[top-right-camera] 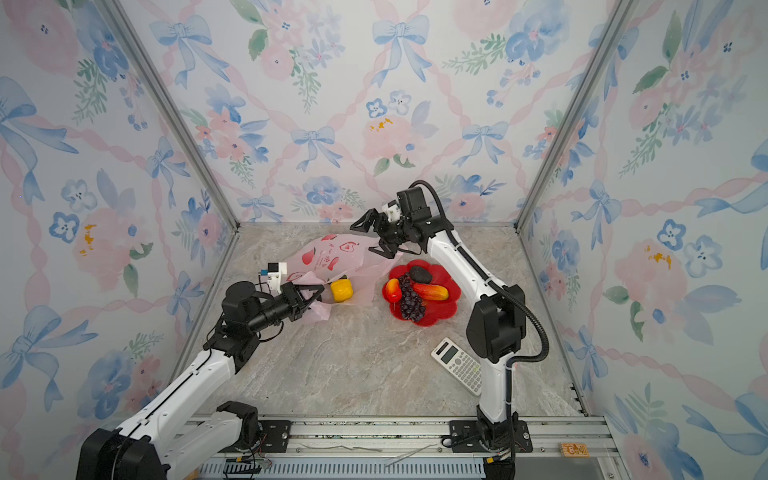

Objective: Place the fruits into the plastic bag

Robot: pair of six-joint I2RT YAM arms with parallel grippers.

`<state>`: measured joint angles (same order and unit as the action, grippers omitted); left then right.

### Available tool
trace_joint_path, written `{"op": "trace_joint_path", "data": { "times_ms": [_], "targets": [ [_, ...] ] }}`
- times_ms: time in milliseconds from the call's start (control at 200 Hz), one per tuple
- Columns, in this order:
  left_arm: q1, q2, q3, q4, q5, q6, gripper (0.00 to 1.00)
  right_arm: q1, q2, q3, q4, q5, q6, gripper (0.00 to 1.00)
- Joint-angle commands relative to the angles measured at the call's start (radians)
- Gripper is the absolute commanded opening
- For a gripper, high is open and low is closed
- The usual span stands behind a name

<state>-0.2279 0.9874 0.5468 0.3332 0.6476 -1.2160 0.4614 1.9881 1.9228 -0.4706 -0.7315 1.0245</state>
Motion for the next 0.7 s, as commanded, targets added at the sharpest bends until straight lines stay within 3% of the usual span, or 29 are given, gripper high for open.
{"op": "trace_joint_path", "data": {
  "times_ms": [0,215,380,575,695],
  "targets": [
    [0.006,0.018,0.036,-0.008,-0.012,-0.005,0.0,0.007,-0.027,-0.086,0.233,-0.169,0.19,0.96],
    [0.0,0.007,0.051,-0.019,-0.064,-0.062,0.0,0.001,-0.032,-0.221,0.626,-0.248,0.473,0.96],
    [0.0,-0.003,0.084,-0.074,-0.086,-0.043,0.0,0.0,0.008,-0.159,0.799,-0.278,0.588,0.96],
    [0.003,0.004,0.176,-0.165,-0.043,0.019,0.0,-0.008,0.012,-0.103,1.061,-0.158,0.761,0.96],
    [0.003,0.008,0.223,-0.189,-0.017,0.03,0.0,0.008,-0.023,-0.126,1.104,-0.089,0.75,0.96]
  ]
}}
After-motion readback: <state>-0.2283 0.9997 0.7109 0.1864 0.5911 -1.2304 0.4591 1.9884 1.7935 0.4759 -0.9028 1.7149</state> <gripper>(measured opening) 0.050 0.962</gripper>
